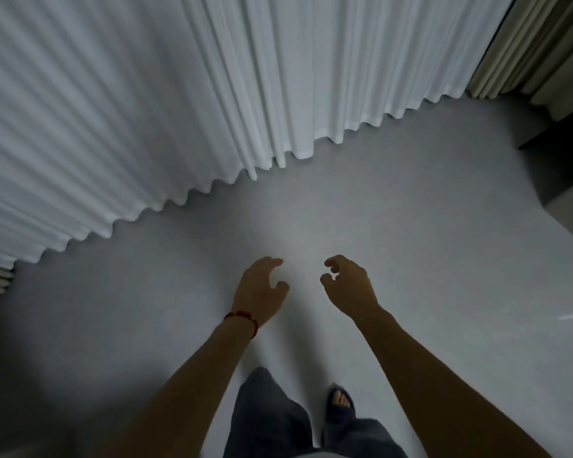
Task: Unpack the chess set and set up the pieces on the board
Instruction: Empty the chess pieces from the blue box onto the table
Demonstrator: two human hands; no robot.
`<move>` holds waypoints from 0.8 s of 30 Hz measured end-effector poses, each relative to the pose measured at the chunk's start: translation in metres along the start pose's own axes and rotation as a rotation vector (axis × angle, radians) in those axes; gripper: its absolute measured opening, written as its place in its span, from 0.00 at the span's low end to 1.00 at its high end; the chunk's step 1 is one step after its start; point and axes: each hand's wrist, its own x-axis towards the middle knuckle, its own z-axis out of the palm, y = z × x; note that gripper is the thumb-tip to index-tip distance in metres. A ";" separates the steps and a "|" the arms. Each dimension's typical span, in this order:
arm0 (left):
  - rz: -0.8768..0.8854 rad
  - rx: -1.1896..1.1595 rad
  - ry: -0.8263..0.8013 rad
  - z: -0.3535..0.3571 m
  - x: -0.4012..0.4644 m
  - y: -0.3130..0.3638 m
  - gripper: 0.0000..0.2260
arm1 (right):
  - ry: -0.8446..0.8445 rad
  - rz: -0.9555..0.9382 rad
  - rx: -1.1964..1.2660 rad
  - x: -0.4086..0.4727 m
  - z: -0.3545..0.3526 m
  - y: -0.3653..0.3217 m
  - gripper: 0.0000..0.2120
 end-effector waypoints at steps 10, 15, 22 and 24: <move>-0.053 0.168 -0.190 -0.073 0.322 -0.037 0.30 | -0.087 0.059 -0.068 0.275 -0.024 -0.081 0.20; -0.079 0.235 -0.284 -0.106 0.468 -0.039 0.31 | -0.170 0.041 -0.124 0.408 -0.026 -0.127 0.22; 0.098 0.552 -0.200 -0.078 0.730 -0.087 0.28 | -0.288 -0.063 -0.228 0.723 0.051 -0.132 0.28; 0.152 0.707 -0.145 -0.042 0.824 -0.128 0.29 | -0.274 -0.144 -0.356 0.831 0.104 -0.112 0.30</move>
